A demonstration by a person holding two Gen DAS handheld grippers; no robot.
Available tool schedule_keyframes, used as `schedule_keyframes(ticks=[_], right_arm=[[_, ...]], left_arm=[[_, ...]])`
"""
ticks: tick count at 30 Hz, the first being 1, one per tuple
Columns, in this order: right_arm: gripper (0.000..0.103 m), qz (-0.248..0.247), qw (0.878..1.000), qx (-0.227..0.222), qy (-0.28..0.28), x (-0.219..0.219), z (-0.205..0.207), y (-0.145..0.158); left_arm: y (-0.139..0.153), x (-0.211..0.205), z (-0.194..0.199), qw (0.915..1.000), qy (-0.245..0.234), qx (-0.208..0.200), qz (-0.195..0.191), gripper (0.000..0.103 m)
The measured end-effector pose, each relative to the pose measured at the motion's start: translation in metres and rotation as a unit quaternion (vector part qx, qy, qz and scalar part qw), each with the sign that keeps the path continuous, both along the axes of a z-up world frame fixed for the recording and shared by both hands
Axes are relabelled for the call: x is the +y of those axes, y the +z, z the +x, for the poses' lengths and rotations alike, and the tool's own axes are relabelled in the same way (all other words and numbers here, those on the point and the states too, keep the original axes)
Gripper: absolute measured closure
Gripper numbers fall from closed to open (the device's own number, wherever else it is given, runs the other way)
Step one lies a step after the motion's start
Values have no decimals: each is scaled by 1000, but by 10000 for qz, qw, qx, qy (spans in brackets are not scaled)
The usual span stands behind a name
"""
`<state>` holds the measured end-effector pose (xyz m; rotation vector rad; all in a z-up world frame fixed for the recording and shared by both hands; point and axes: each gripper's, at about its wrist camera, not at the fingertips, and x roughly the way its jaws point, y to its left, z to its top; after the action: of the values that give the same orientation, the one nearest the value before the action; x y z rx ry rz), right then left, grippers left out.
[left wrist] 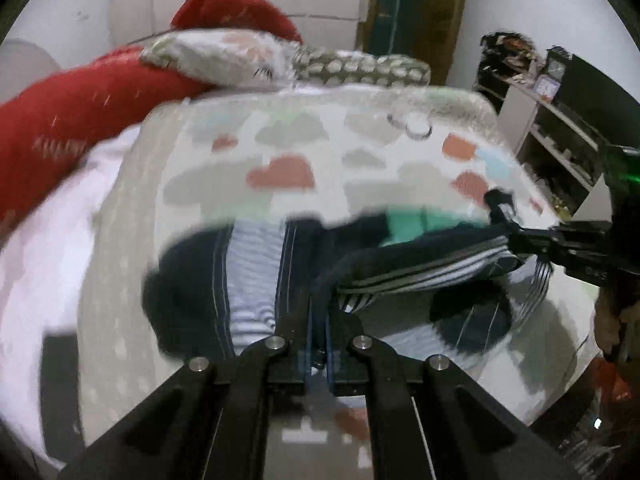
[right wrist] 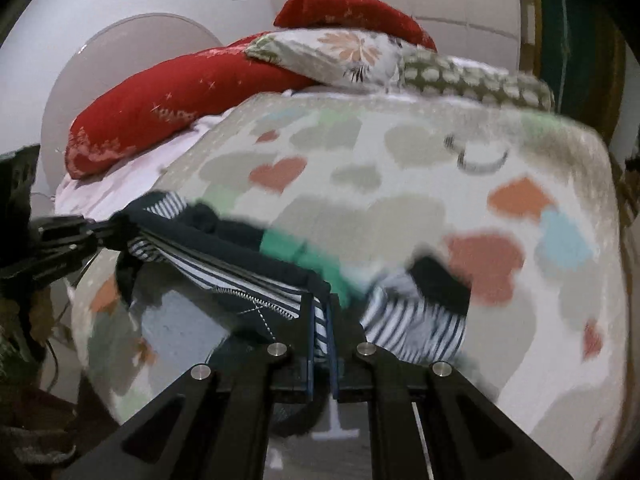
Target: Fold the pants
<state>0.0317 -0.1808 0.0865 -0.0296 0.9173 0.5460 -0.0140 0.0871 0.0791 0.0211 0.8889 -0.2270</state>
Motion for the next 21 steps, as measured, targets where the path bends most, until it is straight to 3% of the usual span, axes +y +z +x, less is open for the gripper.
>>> schedule_keyframes(ticks=[4, 7, 9, 11, 12, 16, 21], right_arm=[[96, 234, 9987, 416, -188, -6, -31, -39], [91, 405, 9963, 617, -445, -18, -46, -55], [87, 689, 9931, 683, -661, -34, -58, -52], [79, 851, 9902, 599, -931, -52, -66, -43], [74, 955, 9879, 514, -1107, -65, -71, -36], [48, 1143, 9768, 266, -1793, -105, -78, -19], [35, 1470, 9641, 418, -2171, -124, -61, -27]], left_arm=[[-40, -4, -16, 9987, 205, 397, 242, 93], [-43, -3, -31, 9981, 396, 361, 301, 88], [-35, 2, -42, 9980, 534, 314, 143, 82], [-26, 12, -53, 9972, 719, 219, -58, 62], [-21, 19, -59, 9961, 849, 145, -180, 59], [-11, 42, -79, 9896, 1248, 109, -709, 58], [-13, 52, -85, 9842, 1437, 207, -1015, 58]])
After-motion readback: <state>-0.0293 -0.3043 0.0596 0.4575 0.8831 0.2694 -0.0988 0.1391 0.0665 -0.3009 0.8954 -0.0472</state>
